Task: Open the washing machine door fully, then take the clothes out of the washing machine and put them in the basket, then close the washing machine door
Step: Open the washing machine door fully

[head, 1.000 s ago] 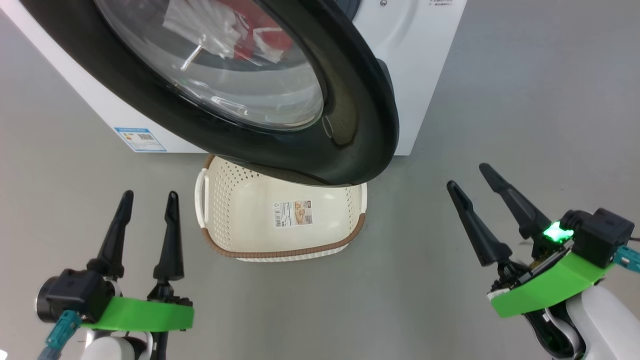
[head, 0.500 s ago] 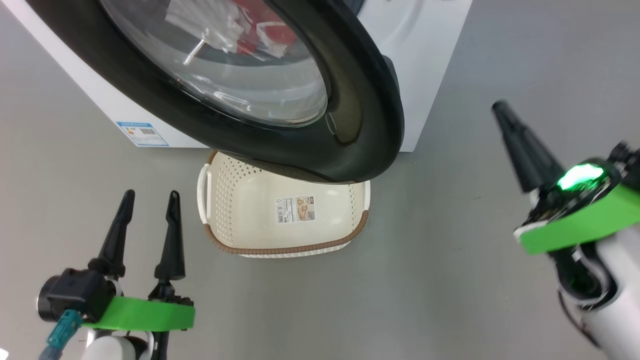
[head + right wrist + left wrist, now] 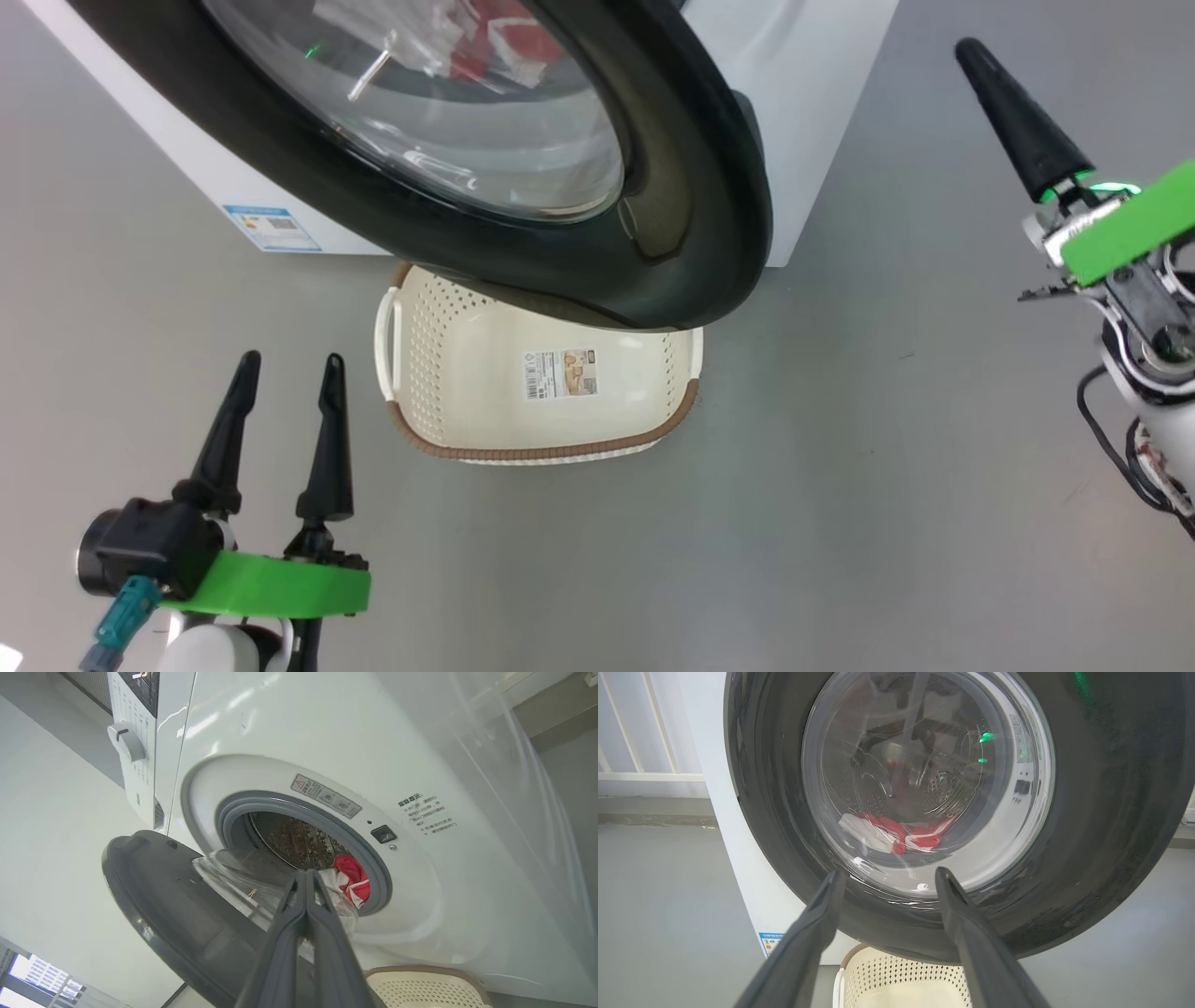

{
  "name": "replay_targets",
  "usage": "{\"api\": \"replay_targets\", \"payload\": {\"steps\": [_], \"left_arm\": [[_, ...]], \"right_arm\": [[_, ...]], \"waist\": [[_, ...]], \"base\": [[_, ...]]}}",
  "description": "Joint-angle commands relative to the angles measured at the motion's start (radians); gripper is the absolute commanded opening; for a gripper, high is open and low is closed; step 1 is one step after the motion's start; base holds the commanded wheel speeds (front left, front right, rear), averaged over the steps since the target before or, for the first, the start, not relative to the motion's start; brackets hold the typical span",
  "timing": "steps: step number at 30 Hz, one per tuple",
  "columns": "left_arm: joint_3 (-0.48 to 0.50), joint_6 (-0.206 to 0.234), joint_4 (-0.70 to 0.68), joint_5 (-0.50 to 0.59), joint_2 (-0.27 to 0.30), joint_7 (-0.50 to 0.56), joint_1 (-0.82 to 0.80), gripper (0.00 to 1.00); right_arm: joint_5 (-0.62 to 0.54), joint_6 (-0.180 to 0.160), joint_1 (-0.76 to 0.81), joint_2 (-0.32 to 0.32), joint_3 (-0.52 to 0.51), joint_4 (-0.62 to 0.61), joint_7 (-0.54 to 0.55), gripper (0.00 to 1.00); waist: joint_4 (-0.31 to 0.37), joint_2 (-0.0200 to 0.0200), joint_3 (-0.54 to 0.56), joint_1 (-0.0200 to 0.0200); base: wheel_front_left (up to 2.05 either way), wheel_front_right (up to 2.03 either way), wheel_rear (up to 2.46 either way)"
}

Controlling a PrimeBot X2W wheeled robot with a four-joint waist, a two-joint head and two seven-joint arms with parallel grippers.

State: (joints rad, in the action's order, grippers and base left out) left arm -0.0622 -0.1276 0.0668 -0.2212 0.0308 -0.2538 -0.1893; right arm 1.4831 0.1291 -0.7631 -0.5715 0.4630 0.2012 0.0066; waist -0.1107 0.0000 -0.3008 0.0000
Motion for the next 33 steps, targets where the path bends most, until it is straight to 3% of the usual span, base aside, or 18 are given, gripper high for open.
{"api": "replay_targets", "payload": {"steps": [1, 6, 14, 33], "left_arm": [[0.03, -0.003, -0.028, 0.002, 0.019, -0.008, -0.02, 1.0], [0.023, 0.002, -0.027, -0.005, 0.019, -0.008, -0.026, 1.0], [0.017, 0.009, -0.029, -0.013, 0.019, -0.008, -0.03, 1.0], [0.006, 0.021, -0.028, -0.025, 0.019, -0.008, -0.01, 1.0]], "right_arm": [[0.035, 0.002, -0.009, 0.001, 0.007, -0.014, 0.021, 0.0], [0.179, 0.002, -0.077, 0.03, 0.009, 0.067, 0.202, 0.0], [0.284, 0.002, -0.166, 0.082, -0.002, 0.204, 0.404, 0.0], [0.275, 0.002, -0.23, 0.164, 0.012, 0.305, 0.589, 0.0]], "waist": [[-0.006, 0.0, -0.005, 0.0], [-0.023, 0.0, -0.013, 0.0], [-0.036, 0.0, -0.022, 0.0], [-0.057, 0.0, -0.009, 0.0]], "base": [[0.0, 0.0, 0.0], [0.0, 0.0, 0.0], [0.0, 0.0, 0.0], [0.0, 0.0, 0.0]]}}
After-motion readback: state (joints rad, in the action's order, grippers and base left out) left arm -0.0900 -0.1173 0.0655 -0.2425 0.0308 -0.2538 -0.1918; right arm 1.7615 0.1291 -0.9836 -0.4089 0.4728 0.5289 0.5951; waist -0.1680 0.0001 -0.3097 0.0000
